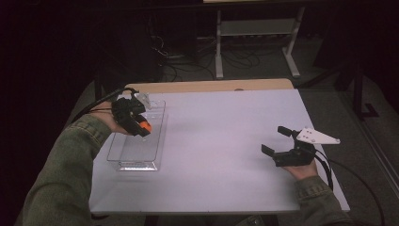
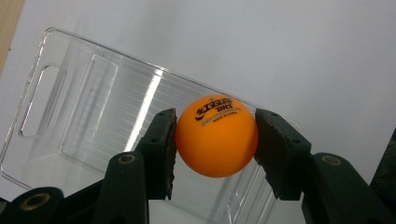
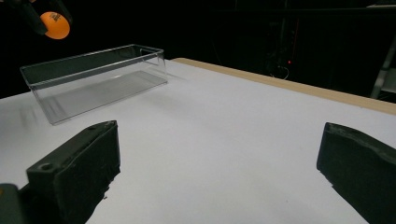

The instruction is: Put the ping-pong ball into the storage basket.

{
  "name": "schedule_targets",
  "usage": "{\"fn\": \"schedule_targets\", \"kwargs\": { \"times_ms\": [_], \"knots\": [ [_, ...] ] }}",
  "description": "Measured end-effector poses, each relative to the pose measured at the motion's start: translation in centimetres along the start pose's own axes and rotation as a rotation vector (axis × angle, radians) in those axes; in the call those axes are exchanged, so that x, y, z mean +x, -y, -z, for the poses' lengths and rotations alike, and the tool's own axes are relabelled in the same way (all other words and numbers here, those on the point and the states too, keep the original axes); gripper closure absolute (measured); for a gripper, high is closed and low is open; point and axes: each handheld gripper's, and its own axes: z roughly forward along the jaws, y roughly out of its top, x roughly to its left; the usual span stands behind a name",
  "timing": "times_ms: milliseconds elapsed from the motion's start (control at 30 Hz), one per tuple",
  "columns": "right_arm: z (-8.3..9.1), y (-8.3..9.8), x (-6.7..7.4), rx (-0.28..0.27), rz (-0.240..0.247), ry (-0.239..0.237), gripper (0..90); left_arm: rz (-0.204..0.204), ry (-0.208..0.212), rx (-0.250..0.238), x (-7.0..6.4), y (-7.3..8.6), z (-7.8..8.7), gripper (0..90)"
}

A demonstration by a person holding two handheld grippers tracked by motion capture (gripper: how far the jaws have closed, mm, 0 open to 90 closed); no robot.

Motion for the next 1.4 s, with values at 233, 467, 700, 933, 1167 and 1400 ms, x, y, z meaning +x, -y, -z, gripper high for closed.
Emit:
{"fn": "schedule_targets", "kwargs": {
  "times_ms": [233,467,700,933,1167,1400],
  "knots": [
    [0.0,0.0,0.0,0.000,0.001,-0.001,0.0,-0.009,0.010,0.026,-0.1,0.2,0.0,50.3],
    [0.0,0.0,0.0,0.003,-0.001,-0.001,0.0,-0.013,0.020,0.052,-0.1,0.4,-0.3,50.3],
    [0.0,0.0,0.0,0.004,-0.003,0.001,0.0,-0.020,0.021,0.058,-0.2,0.6,-0.6,50.3],
    [-0.1,0.1,0.0,0.006,0.003,-0.001,0.0,-0.023,0.027,0.061,-0.3,0.7,-0.9,50.4],
    [0.0,0.0,-0.1,0.006,-0.001,0.001,0.0,-0.024,0.036,0.063,-0.5,0.7,-1.6,50.3],
    [0.0,0.0,-0.1,0.008,0.000,0.002,0.0,-0.026,0.040,0.073,-0.5,1.0,-2.3,50.3]
  ]
}}
